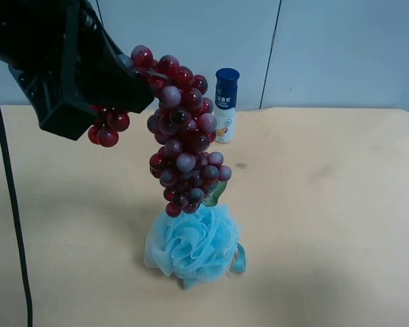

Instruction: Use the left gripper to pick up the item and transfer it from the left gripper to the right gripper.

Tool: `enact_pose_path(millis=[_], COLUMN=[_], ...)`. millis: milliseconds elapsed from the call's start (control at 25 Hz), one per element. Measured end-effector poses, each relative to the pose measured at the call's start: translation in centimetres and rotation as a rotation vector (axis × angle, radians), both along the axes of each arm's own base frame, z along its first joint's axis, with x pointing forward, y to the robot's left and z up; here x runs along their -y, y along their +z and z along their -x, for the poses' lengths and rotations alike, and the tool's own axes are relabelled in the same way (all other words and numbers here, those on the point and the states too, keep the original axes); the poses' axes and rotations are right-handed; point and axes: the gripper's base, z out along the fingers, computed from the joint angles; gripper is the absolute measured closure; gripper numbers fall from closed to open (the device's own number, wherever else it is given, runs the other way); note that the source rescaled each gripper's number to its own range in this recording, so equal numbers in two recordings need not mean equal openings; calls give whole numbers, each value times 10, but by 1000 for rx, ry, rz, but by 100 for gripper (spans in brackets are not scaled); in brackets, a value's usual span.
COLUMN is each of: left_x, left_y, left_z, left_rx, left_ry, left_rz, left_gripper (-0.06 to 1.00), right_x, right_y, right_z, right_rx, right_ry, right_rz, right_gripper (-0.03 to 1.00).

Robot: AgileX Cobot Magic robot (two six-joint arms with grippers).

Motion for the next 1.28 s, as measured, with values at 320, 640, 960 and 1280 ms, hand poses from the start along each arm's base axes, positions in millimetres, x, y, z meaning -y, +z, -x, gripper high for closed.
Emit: enact_pose_path(millis=[320, 640, 960, 1280], left_x=[0, -1, -1, -1], left_y=[0, -1, -1, -1], left_z=[0, 0, 1, 1], left_rx=[7, 2, -2, -2], left_ry=[-11, -11, -11, -11], left_rz=[-9, -16, -22, -22], left_gripper=[94, 94, 94, 94], right_x=[-3, -25, -67, -119], right_y=[0, 27, 26, 1], right_z=[-14, -70, -120, -146], right_rx=[-91, -69, 24, 16], right_ry=[40, 346, 721, 958], right_rz=[-6, -21, 36, 63], right_gripper=[-3, -3, -3, -3])
